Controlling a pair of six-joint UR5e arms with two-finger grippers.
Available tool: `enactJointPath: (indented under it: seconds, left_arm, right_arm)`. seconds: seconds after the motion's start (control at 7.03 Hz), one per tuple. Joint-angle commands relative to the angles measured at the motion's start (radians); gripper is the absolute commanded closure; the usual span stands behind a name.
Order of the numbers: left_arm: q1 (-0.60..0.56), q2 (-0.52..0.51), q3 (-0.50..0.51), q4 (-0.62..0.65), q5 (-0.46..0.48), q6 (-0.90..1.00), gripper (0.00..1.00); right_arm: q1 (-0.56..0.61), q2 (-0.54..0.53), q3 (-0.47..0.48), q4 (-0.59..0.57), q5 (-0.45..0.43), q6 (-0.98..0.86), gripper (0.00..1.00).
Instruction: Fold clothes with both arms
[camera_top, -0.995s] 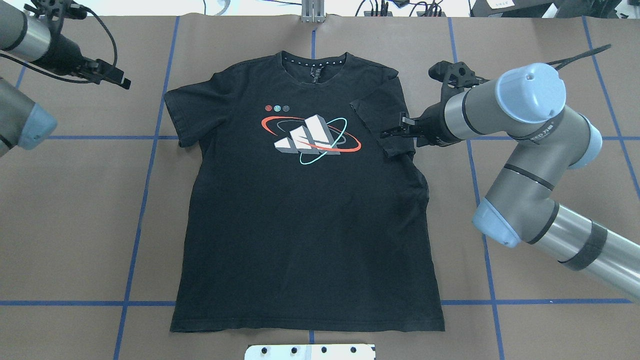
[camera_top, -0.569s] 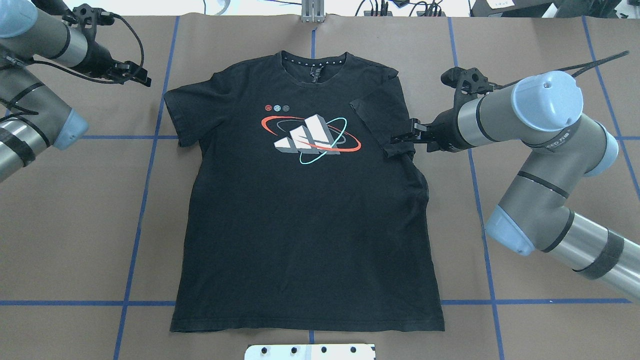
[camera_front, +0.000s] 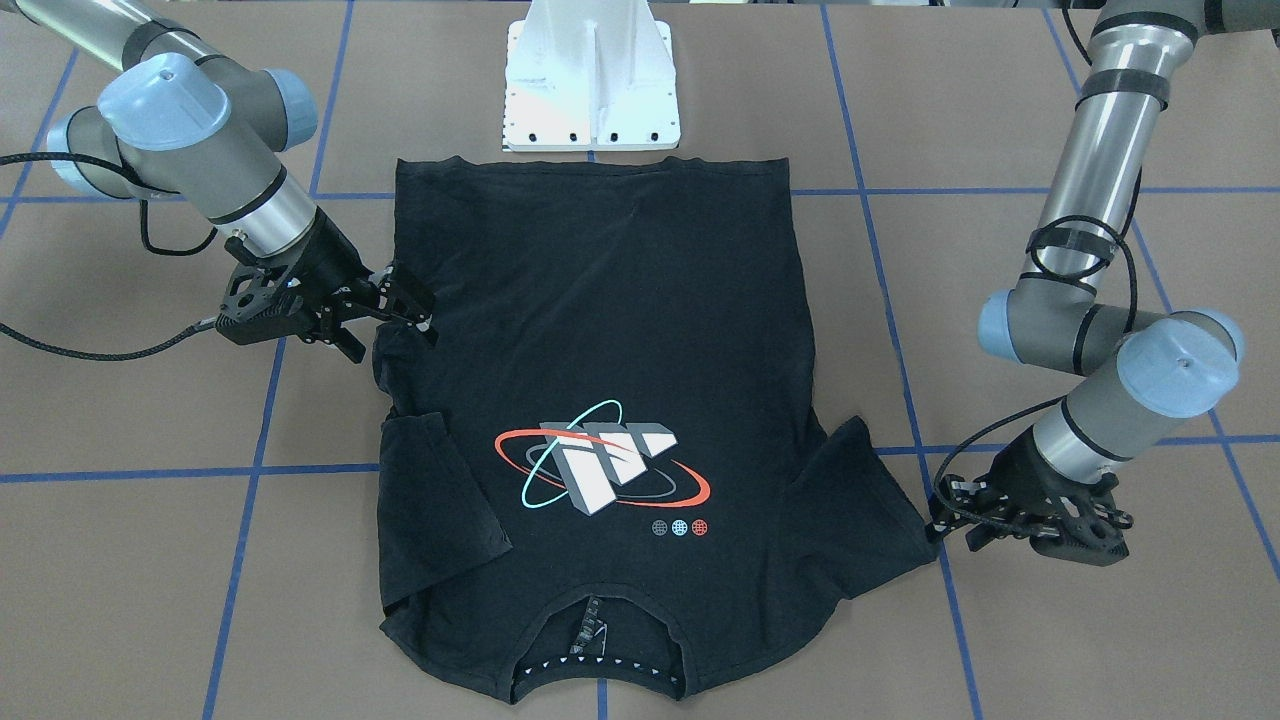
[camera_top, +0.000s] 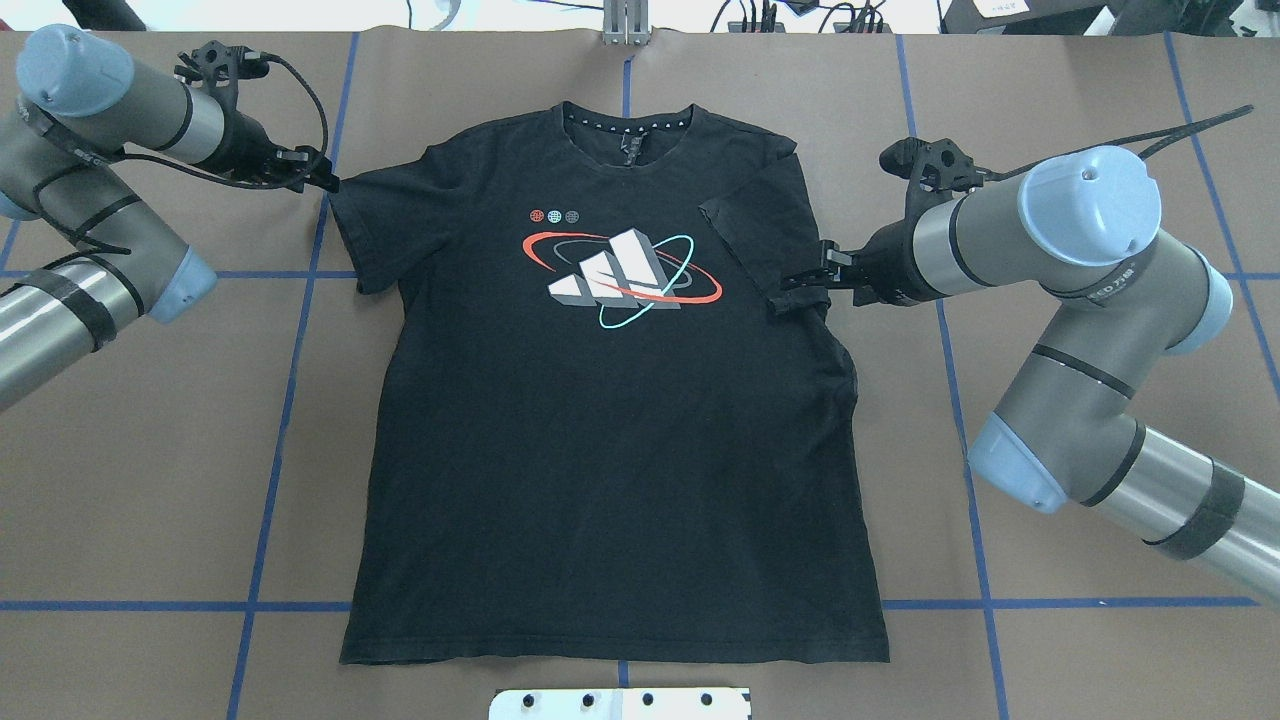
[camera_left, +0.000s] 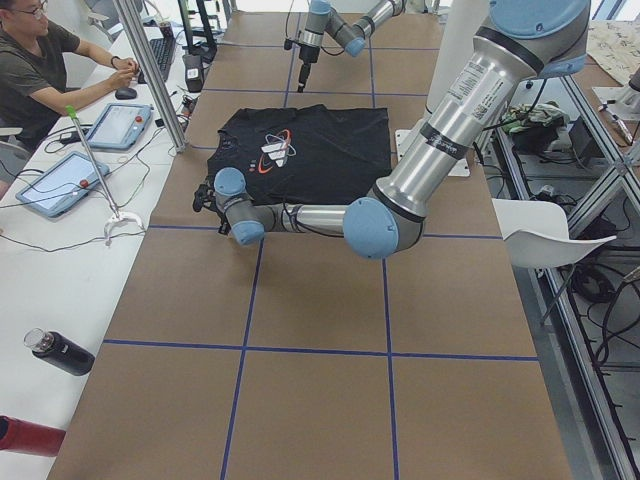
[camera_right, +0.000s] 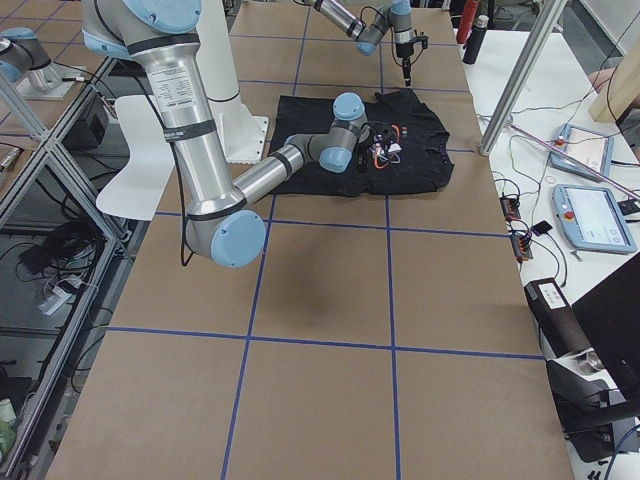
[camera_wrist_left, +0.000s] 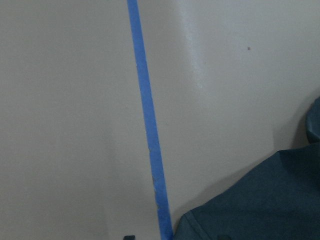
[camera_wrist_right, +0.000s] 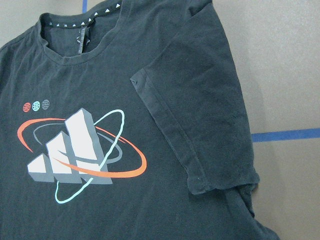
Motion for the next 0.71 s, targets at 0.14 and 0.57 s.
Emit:
enactJointPath:
  seconds: [0.14, 0.57]
  left_arm:
    - [0.007, -0.018, 0.021, 0.0, 0.008, -0.002, 0.52]
    - [0.01, -0.04, 0.05, -0.002, 0.034, -0.002, 0.54]
  right_arm:
    - [-0.002, -0.002, -0.004, 0.0, -0.001, -0.001, 0.01]
    - [-0.01, 0.0, -0.005, 0.0, -0.012, -0.001, 0.01]
